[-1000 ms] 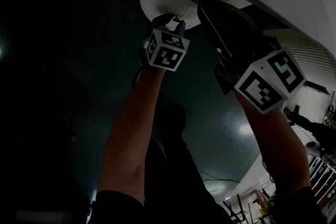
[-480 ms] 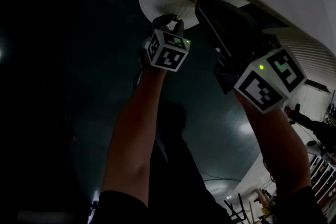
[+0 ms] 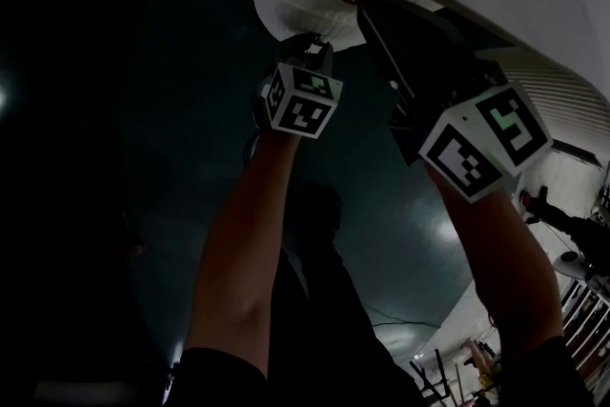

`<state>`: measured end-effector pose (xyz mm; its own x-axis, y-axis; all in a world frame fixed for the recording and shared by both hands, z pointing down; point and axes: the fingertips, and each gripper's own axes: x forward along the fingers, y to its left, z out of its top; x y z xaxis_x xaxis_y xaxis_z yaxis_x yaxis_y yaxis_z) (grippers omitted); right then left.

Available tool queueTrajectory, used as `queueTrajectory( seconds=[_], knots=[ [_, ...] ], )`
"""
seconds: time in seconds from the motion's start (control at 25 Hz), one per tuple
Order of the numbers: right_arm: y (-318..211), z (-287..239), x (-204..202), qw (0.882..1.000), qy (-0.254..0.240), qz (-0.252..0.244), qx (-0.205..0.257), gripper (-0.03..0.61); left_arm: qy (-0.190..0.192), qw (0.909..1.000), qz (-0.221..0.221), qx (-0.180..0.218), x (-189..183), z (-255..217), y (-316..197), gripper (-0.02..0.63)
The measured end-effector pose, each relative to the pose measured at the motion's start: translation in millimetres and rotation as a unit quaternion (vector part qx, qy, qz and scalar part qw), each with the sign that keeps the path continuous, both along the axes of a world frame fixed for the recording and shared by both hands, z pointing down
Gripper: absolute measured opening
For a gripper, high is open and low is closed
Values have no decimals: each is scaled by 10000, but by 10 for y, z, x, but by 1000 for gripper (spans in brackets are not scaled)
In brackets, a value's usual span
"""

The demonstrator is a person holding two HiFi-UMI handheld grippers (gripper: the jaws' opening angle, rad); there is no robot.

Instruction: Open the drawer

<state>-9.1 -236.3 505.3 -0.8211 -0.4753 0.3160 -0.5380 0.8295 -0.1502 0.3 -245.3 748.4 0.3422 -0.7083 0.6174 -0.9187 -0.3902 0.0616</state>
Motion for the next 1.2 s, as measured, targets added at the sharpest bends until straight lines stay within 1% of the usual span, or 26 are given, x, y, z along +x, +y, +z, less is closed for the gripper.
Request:
queueTrajectory(
  seconds=[0.2, 0.32, 0.52, 0.64, 0.76, 0.88, 1.2],
  knots=[
    [-4, -18, 47, 10000, -23, 53, -69, 17, 7, 9999, 140, -59, 44, -12, 222, 100],
    [-22, -27, 46, 9998, -72, 112, -118, 18, 40, 9998, 146, -121, 41, -20, 356, 100],
    [-25, -17, 54, 9996, -85, 143, -247, 18, 34, 9993, 152, -354, 50, 4, 620, 100],
    [10, 14, 79, 9988, -109, 171, -435, 18, 30, 9986, 143, -511, 64, 0, 768, 100],
    [154, 67, 109, 9981, -44, 84, -611, 18, -21, 9977, 158, -652, 67, -23, 920, 100],
    [346, 129, 133, 9977, 95, -30, -675, 18, -18, 9969, 144, -771, 57, -18, 1066, 100],
    [820, 191, 252, 9952, 196, -221, -935, 18, 203, 9943, -120, -1041, 47, 18, 1466, 101]
  ],
)
